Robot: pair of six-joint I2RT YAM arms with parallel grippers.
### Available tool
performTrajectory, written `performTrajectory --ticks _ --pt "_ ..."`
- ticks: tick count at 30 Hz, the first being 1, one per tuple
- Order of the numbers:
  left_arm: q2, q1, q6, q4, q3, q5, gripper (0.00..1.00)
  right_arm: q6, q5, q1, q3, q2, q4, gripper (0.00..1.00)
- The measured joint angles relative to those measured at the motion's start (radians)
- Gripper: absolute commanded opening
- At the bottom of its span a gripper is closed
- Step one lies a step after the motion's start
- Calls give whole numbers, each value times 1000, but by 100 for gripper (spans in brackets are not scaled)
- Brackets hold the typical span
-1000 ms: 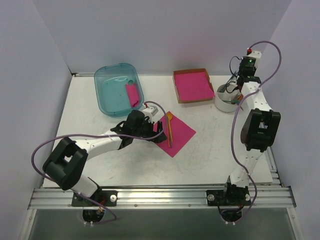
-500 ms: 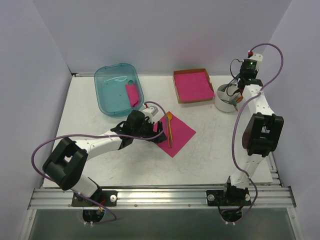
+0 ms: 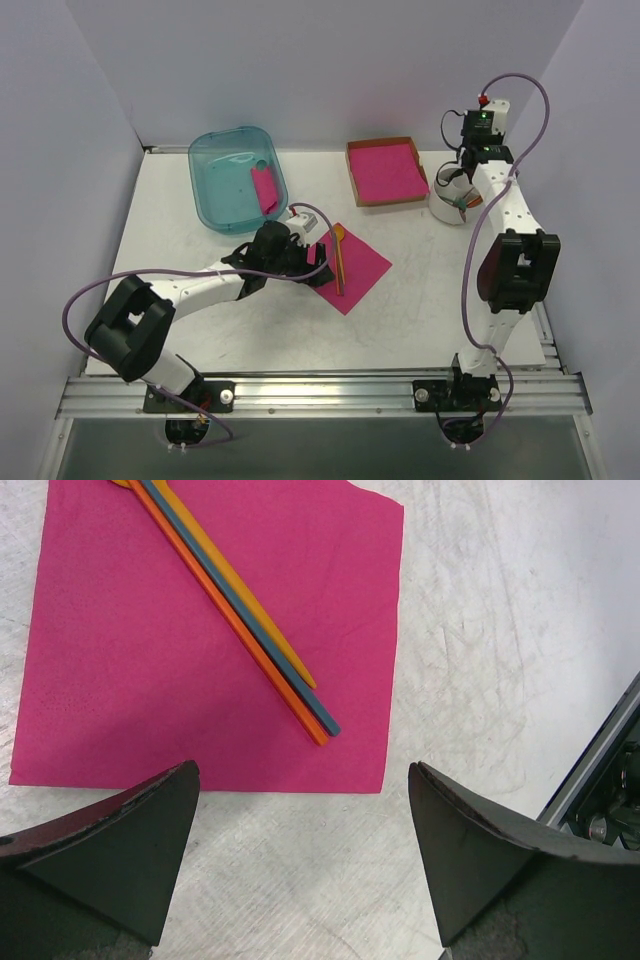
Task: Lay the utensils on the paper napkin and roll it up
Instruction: Pick up the utensils from the container.
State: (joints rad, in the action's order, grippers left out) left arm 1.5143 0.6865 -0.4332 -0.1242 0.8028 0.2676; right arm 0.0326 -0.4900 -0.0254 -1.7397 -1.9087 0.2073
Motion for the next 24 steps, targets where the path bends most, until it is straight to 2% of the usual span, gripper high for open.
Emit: performTrajectory --ticks 15,24 --pt "0 7 0 -5 0 27 94 -12 -125 22 -135 90 135 0" --pt "1 14 0 -18 45 71 94 -12 -96 71 -190 136 227 0"
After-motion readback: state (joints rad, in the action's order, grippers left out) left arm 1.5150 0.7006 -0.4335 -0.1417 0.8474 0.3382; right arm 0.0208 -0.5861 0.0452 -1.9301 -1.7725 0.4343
